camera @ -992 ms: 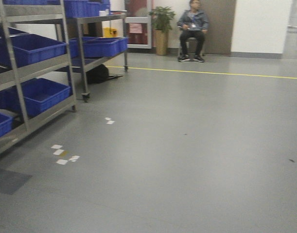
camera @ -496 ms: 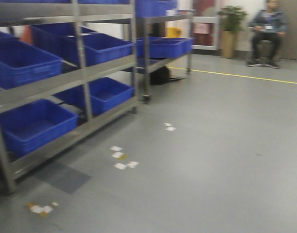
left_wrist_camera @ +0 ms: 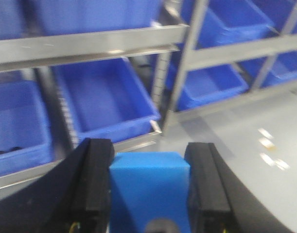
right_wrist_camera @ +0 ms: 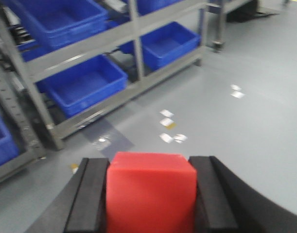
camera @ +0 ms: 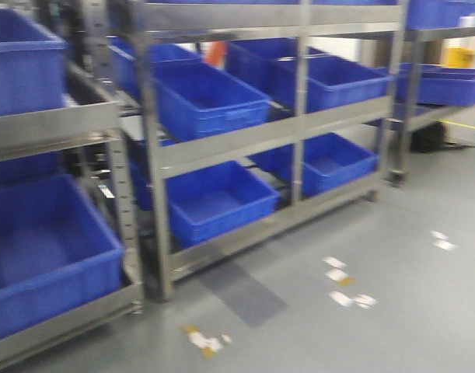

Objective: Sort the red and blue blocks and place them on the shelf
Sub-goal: 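Turn the base toward the shelf of blue bins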

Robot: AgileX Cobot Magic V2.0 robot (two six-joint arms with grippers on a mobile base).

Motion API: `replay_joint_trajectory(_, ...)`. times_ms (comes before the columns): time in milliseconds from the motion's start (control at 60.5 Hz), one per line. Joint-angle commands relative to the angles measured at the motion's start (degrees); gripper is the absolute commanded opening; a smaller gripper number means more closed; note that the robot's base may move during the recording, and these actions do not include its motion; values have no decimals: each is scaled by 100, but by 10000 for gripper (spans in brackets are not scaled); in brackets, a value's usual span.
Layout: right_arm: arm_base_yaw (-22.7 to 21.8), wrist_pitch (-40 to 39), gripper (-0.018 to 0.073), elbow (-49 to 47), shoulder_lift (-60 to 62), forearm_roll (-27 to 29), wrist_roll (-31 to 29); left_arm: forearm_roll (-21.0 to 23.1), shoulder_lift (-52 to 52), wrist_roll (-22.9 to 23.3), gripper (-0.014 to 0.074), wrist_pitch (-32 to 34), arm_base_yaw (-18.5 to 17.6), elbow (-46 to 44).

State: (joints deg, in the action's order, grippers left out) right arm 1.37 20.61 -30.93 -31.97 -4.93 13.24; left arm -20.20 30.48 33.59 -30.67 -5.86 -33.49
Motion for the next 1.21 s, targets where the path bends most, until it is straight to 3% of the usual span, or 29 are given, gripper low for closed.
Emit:
replay_joint_trajectory(0, -32, -519, 61, -164, 5, -74, -26, -82, 27, 42, 118, 426, -6, -174)
replay_joint_trajectory(1191, -32, -519, 61, -164, 5, -74, -26, -82, 27, 42, 118, 426, -6, -174)
